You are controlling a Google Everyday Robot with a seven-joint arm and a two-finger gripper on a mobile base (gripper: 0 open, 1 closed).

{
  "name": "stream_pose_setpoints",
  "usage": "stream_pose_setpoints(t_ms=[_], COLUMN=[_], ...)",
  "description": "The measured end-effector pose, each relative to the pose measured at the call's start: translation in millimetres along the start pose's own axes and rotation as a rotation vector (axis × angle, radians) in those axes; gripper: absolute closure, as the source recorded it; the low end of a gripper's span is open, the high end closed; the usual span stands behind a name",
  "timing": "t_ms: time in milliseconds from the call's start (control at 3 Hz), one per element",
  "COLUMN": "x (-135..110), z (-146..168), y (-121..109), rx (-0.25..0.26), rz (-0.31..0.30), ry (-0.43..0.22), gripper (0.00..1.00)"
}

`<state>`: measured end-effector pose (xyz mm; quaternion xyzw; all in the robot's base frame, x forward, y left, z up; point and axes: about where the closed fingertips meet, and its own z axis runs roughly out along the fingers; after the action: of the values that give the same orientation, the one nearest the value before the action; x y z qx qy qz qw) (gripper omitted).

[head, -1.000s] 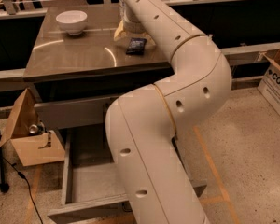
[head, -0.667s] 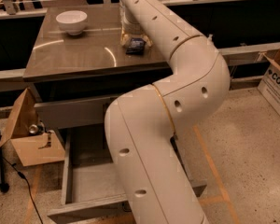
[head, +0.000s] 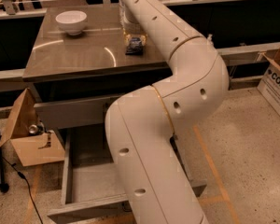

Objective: Place rxbar blueberry into middle drawer

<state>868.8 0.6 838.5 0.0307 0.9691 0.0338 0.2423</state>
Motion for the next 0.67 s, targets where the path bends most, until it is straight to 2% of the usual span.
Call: stream_pose_setpoints(t_ms=[333,667], x=[-0.3,-0.7], z=[-1.5,-2.7], y=[0.3,0.6], rx=[-0.006,-0.011], rz=[-0.003,-0.005], ry=[-0.002,-0.003], gripper=[1.0,1.0])
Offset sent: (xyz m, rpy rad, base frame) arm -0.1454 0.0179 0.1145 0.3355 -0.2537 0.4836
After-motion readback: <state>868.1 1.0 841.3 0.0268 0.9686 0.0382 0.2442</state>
